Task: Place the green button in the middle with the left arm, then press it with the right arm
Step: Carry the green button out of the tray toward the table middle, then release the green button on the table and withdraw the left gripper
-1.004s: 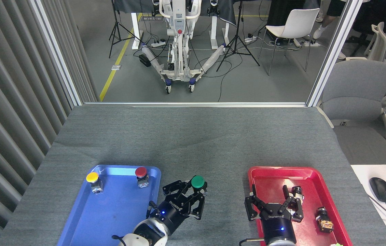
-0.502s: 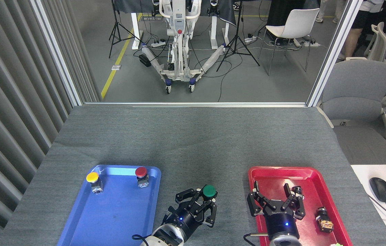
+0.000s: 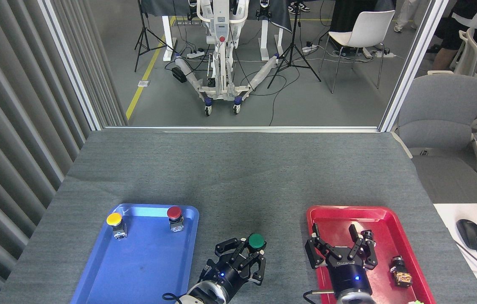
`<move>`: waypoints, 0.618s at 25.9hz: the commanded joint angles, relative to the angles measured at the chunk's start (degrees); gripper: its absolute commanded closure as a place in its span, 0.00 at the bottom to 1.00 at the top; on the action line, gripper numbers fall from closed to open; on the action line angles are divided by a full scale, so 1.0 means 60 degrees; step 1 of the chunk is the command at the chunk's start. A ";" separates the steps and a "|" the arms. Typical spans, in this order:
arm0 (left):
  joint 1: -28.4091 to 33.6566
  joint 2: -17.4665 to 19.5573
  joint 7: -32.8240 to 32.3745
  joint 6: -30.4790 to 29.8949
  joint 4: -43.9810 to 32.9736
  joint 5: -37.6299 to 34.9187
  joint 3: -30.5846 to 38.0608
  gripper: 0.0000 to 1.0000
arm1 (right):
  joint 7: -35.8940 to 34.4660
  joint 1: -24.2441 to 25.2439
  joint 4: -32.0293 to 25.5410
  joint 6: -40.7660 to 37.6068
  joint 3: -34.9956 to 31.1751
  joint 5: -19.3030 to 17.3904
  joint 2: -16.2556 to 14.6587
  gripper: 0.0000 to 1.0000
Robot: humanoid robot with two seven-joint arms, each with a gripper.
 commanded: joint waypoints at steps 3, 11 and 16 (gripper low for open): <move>0.0014 0.0005 0.0097 -0.0037 -0.0041 0.0017 -0.0023 0.10 | -0.0045 0.0010 0.0018 -0.0014 0.0023 0.0041 0.0005 0.00; 0.0087 -0.0010 0.0097 -0.0169 -0.0100 0.0003 -0.0023 0.01 | -0.0045 -0.0004 0.0032 -0.0014 0.0038 0.0041 0.0020 0.00; 0.0819 0.0122 -0.0093 -0.0052 -0.1418 0.0090 0.0211 0.01 | -0.0045 0.0010 0.0062 -0.0029 0.0155 0.0246 0.0078 0.01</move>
